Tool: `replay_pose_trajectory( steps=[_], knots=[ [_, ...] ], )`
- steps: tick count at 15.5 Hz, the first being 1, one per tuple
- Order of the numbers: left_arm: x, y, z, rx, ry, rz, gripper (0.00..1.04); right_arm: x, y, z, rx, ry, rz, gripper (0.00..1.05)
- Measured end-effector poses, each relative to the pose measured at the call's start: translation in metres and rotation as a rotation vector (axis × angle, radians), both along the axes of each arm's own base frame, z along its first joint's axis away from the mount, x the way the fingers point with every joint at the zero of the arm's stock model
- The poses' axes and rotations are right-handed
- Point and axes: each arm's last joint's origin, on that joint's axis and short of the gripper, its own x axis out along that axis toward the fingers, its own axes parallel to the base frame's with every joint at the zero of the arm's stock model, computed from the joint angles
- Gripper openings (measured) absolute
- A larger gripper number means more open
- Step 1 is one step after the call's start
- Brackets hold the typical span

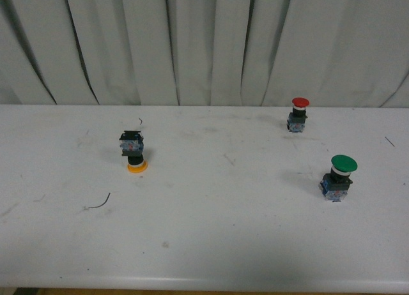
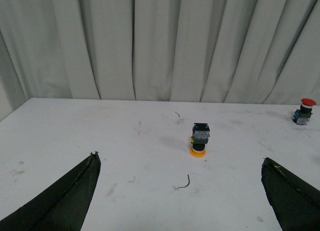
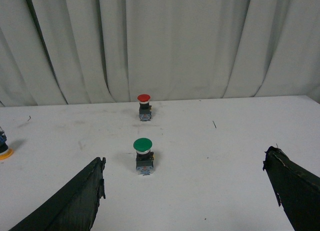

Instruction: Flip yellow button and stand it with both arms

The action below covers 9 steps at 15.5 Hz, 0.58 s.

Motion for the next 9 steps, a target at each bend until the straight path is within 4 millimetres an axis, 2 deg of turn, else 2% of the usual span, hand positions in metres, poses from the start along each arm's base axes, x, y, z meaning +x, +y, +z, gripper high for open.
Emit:
replay_pose_trajectory(
  steps=[9],
  knots=[
    [0.0000,0.0000,0.0000,0.000,0.000,0.000,0.98,0.0000,0.0000,0.0000,0.000,0.000,0.000,0.98]
  ],
)
